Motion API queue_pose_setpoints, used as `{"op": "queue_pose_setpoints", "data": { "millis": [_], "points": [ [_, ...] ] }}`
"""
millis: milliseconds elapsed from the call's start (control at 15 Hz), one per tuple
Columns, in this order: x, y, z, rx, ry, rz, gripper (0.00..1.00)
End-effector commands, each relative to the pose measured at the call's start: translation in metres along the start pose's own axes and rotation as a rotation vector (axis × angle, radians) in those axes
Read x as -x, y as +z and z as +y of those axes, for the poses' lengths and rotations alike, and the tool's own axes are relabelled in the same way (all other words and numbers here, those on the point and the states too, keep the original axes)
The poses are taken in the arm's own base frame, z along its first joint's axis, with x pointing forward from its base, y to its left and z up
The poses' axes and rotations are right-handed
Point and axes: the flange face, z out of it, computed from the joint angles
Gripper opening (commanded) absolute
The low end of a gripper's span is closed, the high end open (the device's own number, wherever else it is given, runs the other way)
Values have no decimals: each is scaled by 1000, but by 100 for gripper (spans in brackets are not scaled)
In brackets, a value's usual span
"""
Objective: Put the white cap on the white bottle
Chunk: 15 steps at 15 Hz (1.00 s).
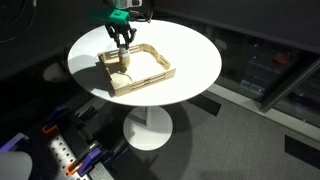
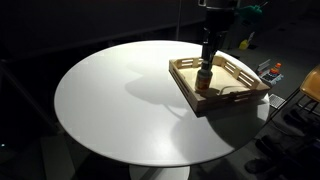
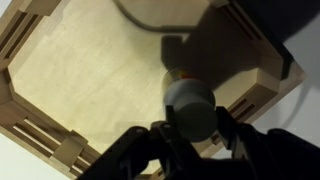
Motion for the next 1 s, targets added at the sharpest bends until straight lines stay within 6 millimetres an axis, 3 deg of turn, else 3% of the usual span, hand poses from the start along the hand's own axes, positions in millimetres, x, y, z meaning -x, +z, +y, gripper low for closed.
{"op": "queue_pose_setpoints", "data": {
  "millis": [0,933],
  "points": [
    [-8,-1,1,2,-21,0,19],
    [-4,1,-4,31,-41,-1,19]
  ]
}}
